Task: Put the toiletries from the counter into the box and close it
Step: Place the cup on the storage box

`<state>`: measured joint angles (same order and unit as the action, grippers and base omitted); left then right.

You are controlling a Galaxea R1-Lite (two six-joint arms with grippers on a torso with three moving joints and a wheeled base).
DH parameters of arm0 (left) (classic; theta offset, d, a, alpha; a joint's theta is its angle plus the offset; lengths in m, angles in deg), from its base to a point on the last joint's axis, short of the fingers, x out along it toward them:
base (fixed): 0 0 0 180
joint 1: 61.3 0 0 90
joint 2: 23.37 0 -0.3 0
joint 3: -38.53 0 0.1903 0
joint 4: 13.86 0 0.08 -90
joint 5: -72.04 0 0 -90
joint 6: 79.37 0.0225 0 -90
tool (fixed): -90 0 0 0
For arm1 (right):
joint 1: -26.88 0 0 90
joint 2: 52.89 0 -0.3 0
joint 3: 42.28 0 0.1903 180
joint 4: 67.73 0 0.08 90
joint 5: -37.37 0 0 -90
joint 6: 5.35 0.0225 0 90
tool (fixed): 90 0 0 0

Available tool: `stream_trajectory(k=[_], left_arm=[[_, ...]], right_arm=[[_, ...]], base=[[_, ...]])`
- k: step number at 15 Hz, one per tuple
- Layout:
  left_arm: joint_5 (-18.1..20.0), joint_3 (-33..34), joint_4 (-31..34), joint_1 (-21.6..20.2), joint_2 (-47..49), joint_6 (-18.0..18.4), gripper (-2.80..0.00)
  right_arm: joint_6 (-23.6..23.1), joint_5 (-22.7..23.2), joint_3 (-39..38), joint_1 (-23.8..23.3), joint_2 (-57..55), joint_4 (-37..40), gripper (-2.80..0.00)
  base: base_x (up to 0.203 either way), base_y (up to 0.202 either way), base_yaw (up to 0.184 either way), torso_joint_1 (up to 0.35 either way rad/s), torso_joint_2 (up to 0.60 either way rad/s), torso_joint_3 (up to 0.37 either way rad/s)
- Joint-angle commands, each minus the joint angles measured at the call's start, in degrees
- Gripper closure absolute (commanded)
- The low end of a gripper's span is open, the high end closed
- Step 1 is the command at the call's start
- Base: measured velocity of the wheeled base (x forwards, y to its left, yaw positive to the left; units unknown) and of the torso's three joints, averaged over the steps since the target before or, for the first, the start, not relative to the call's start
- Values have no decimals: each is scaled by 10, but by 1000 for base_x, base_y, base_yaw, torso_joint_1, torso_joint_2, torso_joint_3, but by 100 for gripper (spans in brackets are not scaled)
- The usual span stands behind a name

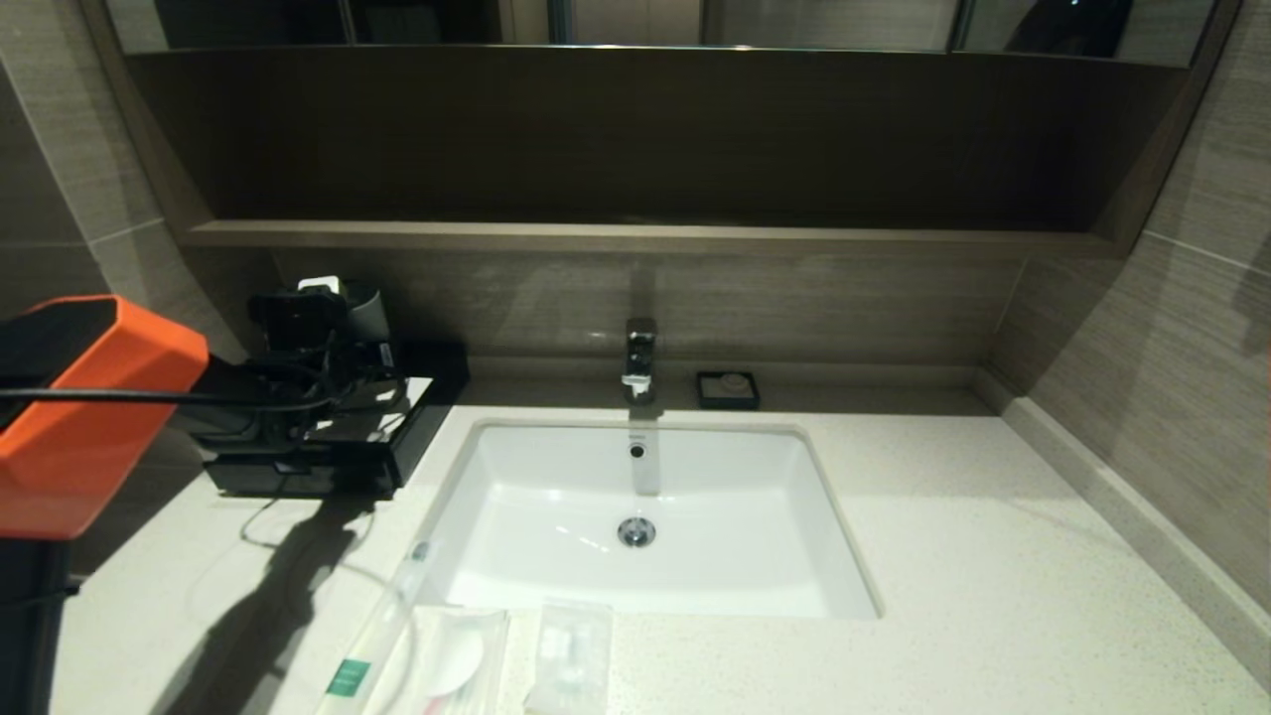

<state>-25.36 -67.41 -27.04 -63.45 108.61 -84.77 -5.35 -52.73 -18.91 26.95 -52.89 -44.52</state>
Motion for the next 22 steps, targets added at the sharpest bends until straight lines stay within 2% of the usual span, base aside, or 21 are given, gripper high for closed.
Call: stream_trajectory(k=[1, 22], left_arm=[[-2, -13, -2, 0, 13, -1, 0], [-2, -108, 17, -1, 72, -2, 0]], right_arm=[[0, 0, -1, 0, 1, 0, 0], [0, 0, -1, 0, 1, 0, 0]], base=[[0, 0, 0, 0, 0, 0], [0, 0, 0, 0, 0, 0]])
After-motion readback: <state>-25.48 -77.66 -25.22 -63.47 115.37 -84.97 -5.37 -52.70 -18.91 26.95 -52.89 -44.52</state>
